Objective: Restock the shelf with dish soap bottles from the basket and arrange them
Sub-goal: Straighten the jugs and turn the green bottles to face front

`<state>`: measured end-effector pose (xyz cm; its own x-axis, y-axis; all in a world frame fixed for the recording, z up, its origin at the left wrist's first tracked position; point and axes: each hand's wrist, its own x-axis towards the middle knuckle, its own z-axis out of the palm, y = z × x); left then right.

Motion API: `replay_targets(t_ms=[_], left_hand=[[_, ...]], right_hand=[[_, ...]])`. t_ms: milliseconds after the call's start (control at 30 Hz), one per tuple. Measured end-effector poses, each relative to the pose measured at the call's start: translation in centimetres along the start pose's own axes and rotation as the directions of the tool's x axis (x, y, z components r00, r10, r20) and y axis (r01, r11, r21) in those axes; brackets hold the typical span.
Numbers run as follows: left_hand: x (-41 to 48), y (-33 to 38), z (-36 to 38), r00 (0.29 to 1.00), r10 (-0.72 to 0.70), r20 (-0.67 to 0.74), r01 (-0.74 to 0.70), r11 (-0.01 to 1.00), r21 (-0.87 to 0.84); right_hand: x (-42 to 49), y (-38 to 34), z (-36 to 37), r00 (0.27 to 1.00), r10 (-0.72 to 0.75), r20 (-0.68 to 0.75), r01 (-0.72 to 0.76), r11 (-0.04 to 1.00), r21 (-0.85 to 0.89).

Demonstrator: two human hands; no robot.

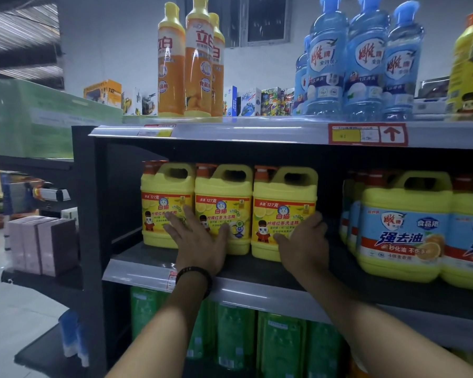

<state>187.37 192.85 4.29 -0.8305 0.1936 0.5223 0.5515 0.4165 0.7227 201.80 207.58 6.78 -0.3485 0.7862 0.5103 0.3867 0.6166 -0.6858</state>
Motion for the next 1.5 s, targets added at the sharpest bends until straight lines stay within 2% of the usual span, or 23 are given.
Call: replay_targets(t_ms=[167, 300, 400, 467, 567, 700, 800, 900, 967, 1033, 1100, 1200, 1300, 1433, 1500], left_hand=[[0.1, -0.2, 0.1, 1.000, 0.002, -0.009, -0.002, 1.000, 0.014], [0.1, -0.3, 0.1, 1.000, 0.007, -0.026, -0.006, 0.999, 0.034], [-0.1, -0.5, 0.1, 0.997, 0.000, -0.080, 0.000, 1.000, 0.001], [-0.2, -0.5, -0.1, 0.990, 0.023, -0.137, -0.028, 0.999, -0.030], [-0.9, -0.6, -0.8, 0.958, 0.155, -0.240, -0.163, 0.987, -0.014], [-3.1, 0.7, -2.0, 0.870, 0.382, -0.311, -0.367, 0.924, 0.108], [-8.5, 2.7, -1.5, 0.784, 0.529, -0.324, -0.570, 0.821, -0.037], [-16.3, 3.7, 0.1, 0.776, 0.599, -0.196, -0.630, 0.738, -0.239], [-21.2, 3.6, 1.7, 0.792, 0.605, -0.081, -0.591, 0.726, -0.353], [-25.4, 3.3, 3.6, 0.812, 0.582, 0.055, -0.512, 0.753, -0.413], [-29.1, 3.1, 5.2, 0.812, 0.554, 0.185, -0.436, 0.786, -0.439], [-33.2, 3.5, 7.7, 0.761, 0.555, 0.337, -0.388, 0.805, -0.450], [-35.7, 4.4, 10.4, 0.718, 0.564, 0.407, -0.370, 0.805, -0.463], [-37.2, 6.7, 14.5, 0.744, 0.452, 0.492, -0.222, 0.862, -0.456], [-37.7, 7.7, 16.9, 0.734, 0.403, 0.546, -0.150, 0.881, -0.449]], right_hand=[[-0.1, 0.6, -0.4, 0.998, -0.060, 0.020, 0.060, 0.998, -0.028], [0.4, 1.1, -1.4, 0.991, -0.078, 0.113, 0.074, 0.997, 0.034], [0.7, 1.7, -2.8, 0.975, -0.079, 0.209, 0.058, 0.993, 0.108], [0.0, 2.2, -4.4, 0.969, -0.101, 0.225, 0.080, 0.991, 0.104], [-2.5, 3.3, -8.1, 0.963, -0.174, 0.204, 0.157, 0.983, 0.094], [-7.3, 6.4, -14.0, 0.938, -0.298, 0.179, 0.269, 0.948, 0.172], [-10.8, 9.9, -17.6, 0.903, -0.402, 0.151, 0.383, 0.913, 0.142], [-14.0, 14.4, -19.6, 0.920, -0.366, 0.140, 0.355, 0.929, 0.101], [-15.8, 17.5, -20.4, 0.953, -0.260, 0.155, 0.244, 0.963, 0.116], [-17.6, 20.7, -21.0, 0.968, -0.137, 0.209, 0.108, 0.984, 0.145], [-18.9, 24.3, -21.2, 0.980, -0.061, 0.189, 0.031, 0.987, 0.160], [-20.0, 29.9, -21.1, 0.989, 0.058, 0.138, -0.077, 0.987, 0.139], [-20.1, 34.5, -21.1, 0.988, 0.145, 0.049, -0.151, 0.978, 0.145], [-19.3, 40.2, -20.2, 0.978, 0.209, -0.015, -0.201, 0.955, 0.219], [-18.7, 42.5, -19.5, 0.973, 0.219, -0.079, -0.195, 0.952, 0.237]])
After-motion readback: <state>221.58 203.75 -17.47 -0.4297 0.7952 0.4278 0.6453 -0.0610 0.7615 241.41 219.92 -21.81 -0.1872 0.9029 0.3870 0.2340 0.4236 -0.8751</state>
